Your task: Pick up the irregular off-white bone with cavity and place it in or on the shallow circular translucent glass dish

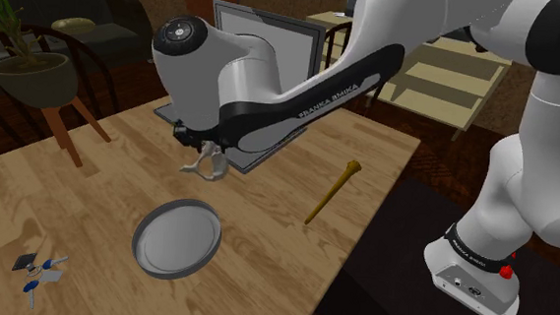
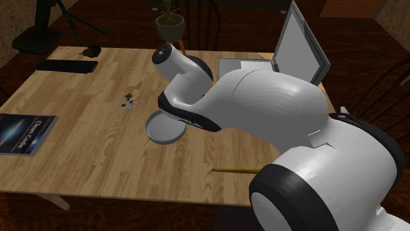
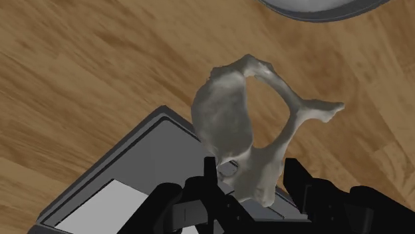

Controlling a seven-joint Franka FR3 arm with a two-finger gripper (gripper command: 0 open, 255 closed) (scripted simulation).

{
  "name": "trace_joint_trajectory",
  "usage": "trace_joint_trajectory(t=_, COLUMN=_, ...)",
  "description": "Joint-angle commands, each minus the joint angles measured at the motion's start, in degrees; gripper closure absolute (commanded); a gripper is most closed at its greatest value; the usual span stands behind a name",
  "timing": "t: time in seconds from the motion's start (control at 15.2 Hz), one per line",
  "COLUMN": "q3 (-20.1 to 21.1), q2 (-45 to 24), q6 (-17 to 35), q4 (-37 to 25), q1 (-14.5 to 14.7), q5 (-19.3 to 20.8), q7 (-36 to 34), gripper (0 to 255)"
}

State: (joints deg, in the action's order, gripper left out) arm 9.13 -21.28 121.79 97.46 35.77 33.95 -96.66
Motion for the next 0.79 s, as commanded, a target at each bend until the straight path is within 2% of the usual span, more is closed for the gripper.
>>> trace_joint_trajectory(t=0.0, q3=0.7, q2=-0.2, q6=-1.7, q4=-0.9, q1=1.7, q5=0.1, q7=-1.8, gripper=255)
trace_joint_trajectory(t=0.59, q3=3.7, q2=-6.0, q6=-11.6, q4=-11.8, q1=10.4, q5=0.5, q7=-8.9, gripper=255)
trace_joint_trajectory(t=0.73, q3=3.8, q2=-6.9, q6=-11.8, q4=-12.5, q1=11.1, q5=0.7, q7=-9.7, gripper=255)
